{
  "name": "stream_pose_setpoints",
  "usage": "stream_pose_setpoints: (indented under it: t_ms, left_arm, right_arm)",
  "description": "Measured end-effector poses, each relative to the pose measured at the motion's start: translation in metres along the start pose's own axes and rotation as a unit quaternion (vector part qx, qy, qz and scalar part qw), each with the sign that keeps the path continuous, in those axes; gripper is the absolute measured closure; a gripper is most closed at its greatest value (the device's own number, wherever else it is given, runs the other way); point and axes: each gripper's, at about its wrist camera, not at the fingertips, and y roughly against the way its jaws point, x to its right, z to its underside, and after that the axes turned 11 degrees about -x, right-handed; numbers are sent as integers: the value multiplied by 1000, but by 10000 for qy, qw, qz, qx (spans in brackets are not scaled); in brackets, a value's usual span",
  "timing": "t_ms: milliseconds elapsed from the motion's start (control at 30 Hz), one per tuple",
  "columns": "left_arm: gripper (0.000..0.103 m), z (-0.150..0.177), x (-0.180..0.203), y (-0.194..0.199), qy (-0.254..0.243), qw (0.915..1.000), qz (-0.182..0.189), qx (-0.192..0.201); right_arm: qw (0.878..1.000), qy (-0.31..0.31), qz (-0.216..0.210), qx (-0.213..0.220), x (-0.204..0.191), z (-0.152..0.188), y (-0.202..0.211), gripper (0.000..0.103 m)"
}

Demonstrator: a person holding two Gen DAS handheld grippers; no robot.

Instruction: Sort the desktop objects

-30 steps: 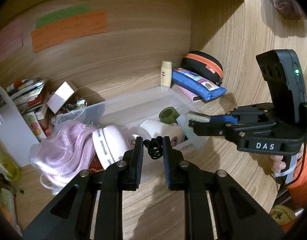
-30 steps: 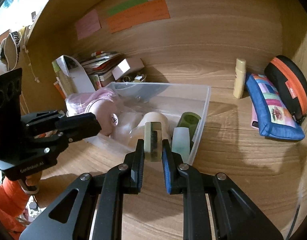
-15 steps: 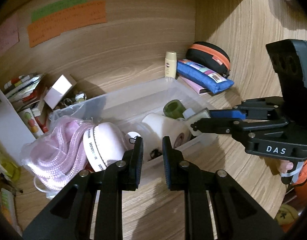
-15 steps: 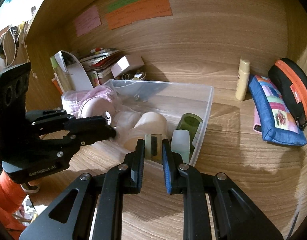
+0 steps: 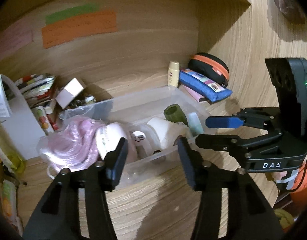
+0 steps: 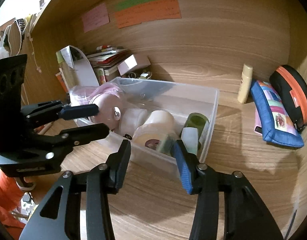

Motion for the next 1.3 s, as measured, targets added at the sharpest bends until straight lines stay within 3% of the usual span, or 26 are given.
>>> stream_pose_setpoints:
  t_ms: [133,267,367,533,633,700,900,967,1300]
  left_arm:
    - [42,5,-2,10,91,9999,18,102]
    - [38,10,-2,20,137,9997,-38,198]
    - [34,14,-3,30,203,9994,-45,264]
    - [28,22,-7,48,332,9987,-97,383]
    - [21,30,-5,57,376,9985,-156,372]
    - [13,35,-2,61,394,9980,-263,424]
    - [7,52,2,78,550,9959,-419,581]
    - [7,55,3,80,626,9950,-504,587]
    - [5,71,8,86,938,9906,-787,604]
  right_arm:
    - [10000,-36,-19,73,-4,2,7,49]
    - [9999,-27,-29,121,-10,5,15,45]
    - [9995,3,222,235,-18,8,23,33]
    - [9981,146,424,429,-32,16,40,29]
    - [9972,171,538,490,-39,23,49,19]
    - [9966,223,596,519,-44,28,57,19]
    - [9950,227,686,695,-56,43,78,12]
    - [9943,202,707,777,-58,48,83,6]
    - [9938,65,607,933,-61,63,95,5]
